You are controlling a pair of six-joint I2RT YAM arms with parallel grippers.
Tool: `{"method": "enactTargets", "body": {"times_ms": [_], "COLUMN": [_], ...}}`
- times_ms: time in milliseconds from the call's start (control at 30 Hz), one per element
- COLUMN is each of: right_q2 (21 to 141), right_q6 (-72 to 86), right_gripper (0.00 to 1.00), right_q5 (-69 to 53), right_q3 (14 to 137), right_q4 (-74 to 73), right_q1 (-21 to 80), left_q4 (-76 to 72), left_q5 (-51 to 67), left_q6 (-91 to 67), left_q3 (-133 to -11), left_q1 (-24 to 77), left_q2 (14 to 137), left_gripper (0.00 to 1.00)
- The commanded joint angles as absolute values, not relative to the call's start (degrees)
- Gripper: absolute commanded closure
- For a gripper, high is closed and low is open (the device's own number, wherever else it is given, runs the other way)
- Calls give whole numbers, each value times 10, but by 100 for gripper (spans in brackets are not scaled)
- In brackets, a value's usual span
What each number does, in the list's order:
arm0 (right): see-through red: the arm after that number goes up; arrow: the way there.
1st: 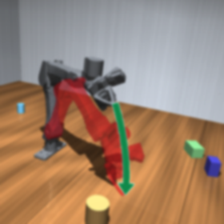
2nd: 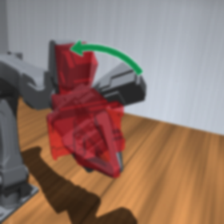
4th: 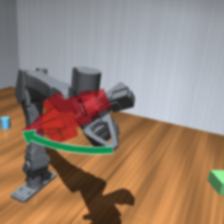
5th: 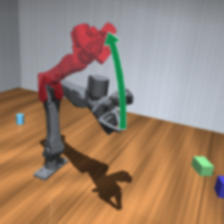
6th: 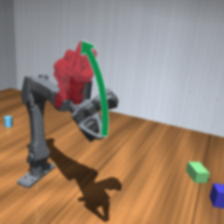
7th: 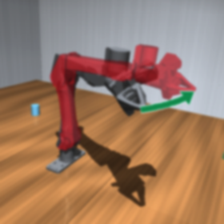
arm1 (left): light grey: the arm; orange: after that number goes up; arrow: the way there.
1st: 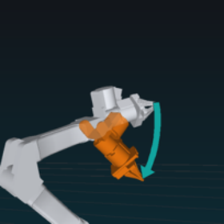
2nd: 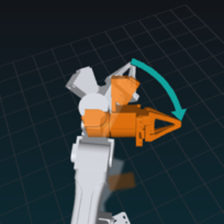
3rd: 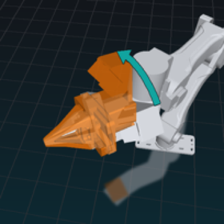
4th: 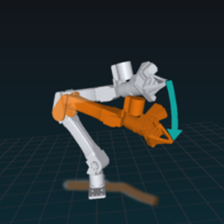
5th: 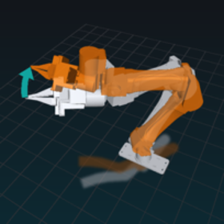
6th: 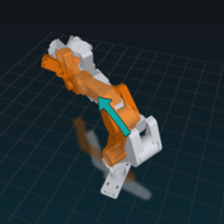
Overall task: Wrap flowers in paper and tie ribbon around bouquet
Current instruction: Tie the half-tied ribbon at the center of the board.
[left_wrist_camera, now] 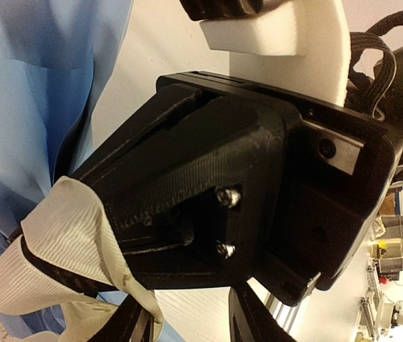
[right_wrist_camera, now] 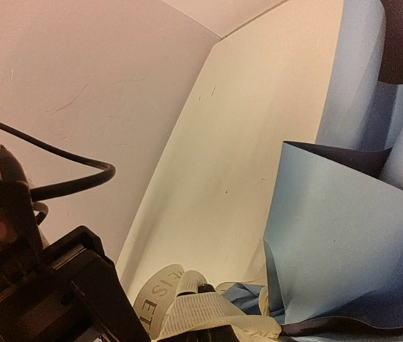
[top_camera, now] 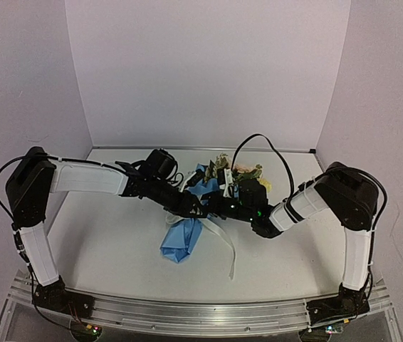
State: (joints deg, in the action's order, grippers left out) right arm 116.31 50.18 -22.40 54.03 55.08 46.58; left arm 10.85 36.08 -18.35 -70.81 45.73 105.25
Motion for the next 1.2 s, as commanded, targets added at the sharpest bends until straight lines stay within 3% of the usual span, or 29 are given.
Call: {"method": "enactTargets", "body": {"times_ms": [0, 667, 1167], "right_q2": [1190, 1219, 1220], "right_q6": [483, 497, 495], "right_gripper": [100, 100, 100], "right_q5": [-238, -231, -225], "right_q3": [557, 565, 563], "right_q4": [579, 580, 579], "right_q1": [475, 475, 475], "left_q4": [23, 4, 68], "left_q5": [382, 375, 276], "left_q6": [-203, -230, -236], "left_q3": [-718, -712, -685], "left_q1": [451, 430, 398], "left_q2": [1009, 950, 960], "left_gripper": [63, 55, 71]}}
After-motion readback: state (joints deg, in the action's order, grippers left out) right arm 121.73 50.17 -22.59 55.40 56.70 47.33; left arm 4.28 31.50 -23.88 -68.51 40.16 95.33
